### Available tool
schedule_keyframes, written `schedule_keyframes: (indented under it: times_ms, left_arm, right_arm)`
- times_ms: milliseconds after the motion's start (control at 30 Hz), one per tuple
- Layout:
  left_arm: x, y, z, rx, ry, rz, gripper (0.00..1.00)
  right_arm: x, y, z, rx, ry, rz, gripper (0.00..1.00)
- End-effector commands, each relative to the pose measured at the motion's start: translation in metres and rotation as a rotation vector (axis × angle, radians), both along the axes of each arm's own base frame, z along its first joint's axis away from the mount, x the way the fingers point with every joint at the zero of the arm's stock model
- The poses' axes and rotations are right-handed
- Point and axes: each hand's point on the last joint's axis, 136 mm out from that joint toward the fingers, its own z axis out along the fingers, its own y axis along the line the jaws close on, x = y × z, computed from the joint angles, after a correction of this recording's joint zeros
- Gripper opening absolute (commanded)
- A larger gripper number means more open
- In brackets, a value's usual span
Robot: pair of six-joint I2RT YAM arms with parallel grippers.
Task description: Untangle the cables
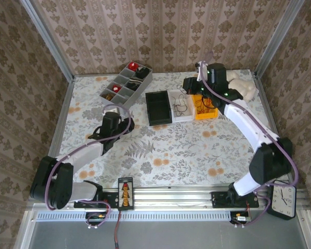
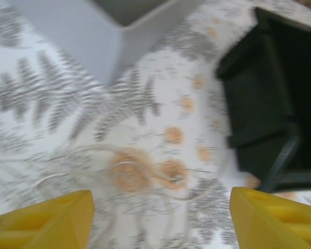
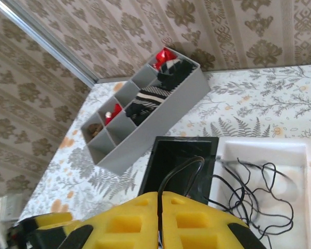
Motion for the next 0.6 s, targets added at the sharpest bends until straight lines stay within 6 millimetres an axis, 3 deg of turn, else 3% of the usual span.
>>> schedule_keyframes:
  times_ms: [0,133,367,400,500,567]
  left_arm:
    - [-0.013,0.029,-0.016,0.030,0.059,0.121,0.70]
    - [-0.020,0.036,-0.021,0.051,0.076,0.136,0.70]
    - [-0.023,0.043,-0.027,0.061,0.093,0.159,0.70]
    - [-0.022,0.044,-0.028,0.059,0.095,0.159,0.70]
    - [-0.021,0.046,-0.028,0.061,0.101,0.163,0.70]
    - [-0.021,0.048,-0.026,0.061,0.098,0.170,0.70]
  right_arm:
    - [0.018,0.001,-0.028,-0.065,0.054,0.016,0.09]
    - [0.031,0.000,-0.070,-0.109,0.145,0.009,0.09]
    - [0.047,-0.011,-0.107,-0.166,0.225,-0.067,0.12]
    - [0.049,-0.014,-0.112,-0.175,0.238,-0.088,0.16]
    - [0.053,-0.019,-0.118,-0.190,0.267,-0.130,0.43]
    - [0.052,-0.023,-0.115,-0.190,0.259,-0.155,0.48]
